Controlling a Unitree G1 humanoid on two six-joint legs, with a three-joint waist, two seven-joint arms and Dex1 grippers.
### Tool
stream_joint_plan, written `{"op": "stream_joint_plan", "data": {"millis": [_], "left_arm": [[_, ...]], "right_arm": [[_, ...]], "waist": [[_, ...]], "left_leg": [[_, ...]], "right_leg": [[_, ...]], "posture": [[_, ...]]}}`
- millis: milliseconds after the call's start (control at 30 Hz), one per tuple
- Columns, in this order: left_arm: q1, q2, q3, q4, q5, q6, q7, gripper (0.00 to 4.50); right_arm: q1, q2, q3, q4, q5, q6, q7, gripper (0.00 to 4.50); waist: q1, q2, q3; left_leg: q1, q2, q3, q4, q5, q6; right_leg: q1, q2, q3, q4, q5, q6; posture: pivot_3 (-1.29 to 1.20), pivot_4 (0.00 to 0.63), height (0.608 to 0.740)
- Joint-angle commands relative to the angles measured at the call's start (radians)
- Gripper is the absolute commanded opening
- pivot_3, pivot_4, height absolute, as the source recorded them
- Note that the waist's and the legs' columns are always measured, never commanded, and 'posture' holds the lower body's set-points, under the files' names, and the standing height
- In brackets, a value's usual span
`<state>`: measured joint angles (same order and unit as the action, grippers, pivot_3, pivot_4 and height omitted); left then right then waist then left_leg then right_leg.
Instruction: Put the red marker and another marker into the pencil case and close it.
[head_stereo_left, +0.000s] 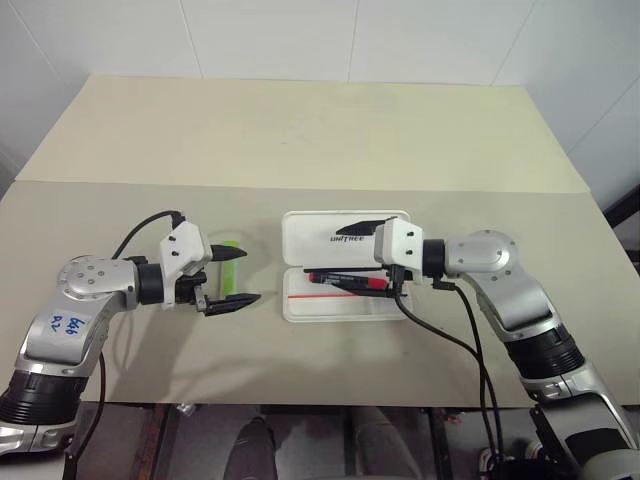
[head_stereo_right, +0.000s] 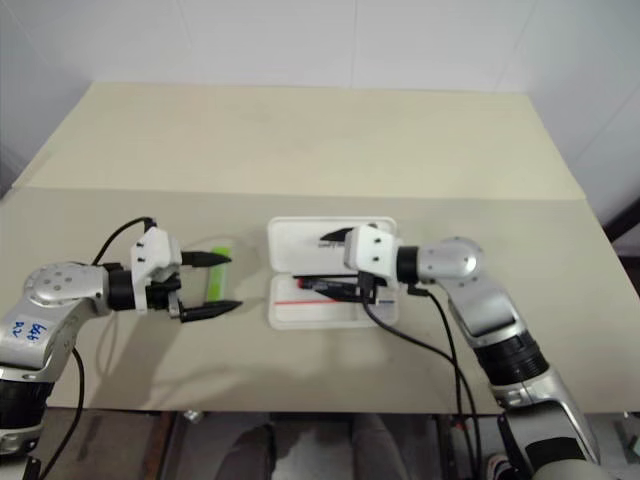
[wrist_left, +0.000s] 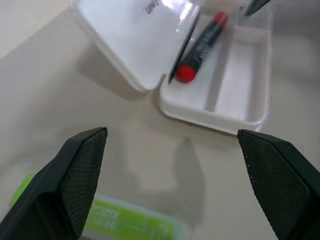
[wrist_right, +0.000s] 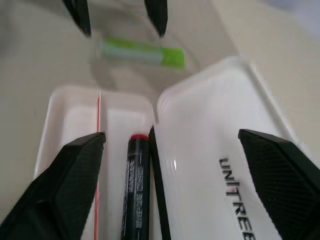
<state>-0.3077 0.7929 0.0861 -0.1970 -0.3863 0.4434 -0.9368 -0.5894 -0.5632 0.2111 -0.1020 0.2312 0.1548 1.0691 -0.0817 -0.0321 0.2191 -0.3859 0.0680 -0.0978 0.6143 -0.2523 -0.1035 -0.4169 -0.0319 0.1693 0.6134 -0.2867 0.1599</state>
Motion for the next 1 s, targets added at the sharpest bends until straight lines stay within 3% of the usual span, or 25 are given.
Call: {"op": "stream_joint_plan", "data": {"millis": [33, 233, 533, 1000], "left_arm": [[0.028, -0.073, 0.079, -0.129, -0.014, 0.108, 0.196, 4.5], [0.115, -0.183, 0.139, -0.293, -0.013, 0.282, 0.425, 4.5], [0.124, -0.316, 0.127, -0.37, 0.083, 0.603, 0.763, 4.5], [0.051, -0.31, 0.015, -0.223, 0.124, 0.673, 0.764, 4.5]], "right_arm": [[0.073, -0.034, -0.106, -0.127, 0.196, 0.072, 0.076, 4.46], [0.196, -0.103, -0.216, -0.193, 0.35, 0.156, 0.13, 4.46], [0.233, -0.132, -0.232, -0.157, 0.342, 0.163, 0.124, 4.46], [0.221, -0.096, -0.208, -0.156, 0.304, 0.153, 0.089, 4.46]], "waist": [[0.007, 0.0, 0.0], [0.016, -0.001, 0.0], [0.015, -0.001, 0.0], [0.001, -0.003, -0.001]], "left_leg": [[0.0, 0.0, -0.001, 0.0, 0.0, 0.0], [0.001, 0.0, -0.001, 0.001, 0.0, 0.0], [0.003, 0.0, 0.0, 0.011, 0.0, 0.0], [0.001, 0.0, 0.0, 0.011, 0.0, -0.001]], "right_leg": [[0.0, 0.0, 0.0, 0.0, 0.0, 0.0], [0.002, 0.0, -0.001, 0.0, 0.0, 0.001], [0.006, 0.0, 0.0, -0.003, -0.005, -0.012], [0.007, 0.0, 0.0, -0.01, -0.001, -0.012]], "posture": [[0.0, 0.15, 0.74], [0.0, 0.15, 0.74], [0.0, 0.15, 0.74], [0.0, 0.15, 0.74]]}}
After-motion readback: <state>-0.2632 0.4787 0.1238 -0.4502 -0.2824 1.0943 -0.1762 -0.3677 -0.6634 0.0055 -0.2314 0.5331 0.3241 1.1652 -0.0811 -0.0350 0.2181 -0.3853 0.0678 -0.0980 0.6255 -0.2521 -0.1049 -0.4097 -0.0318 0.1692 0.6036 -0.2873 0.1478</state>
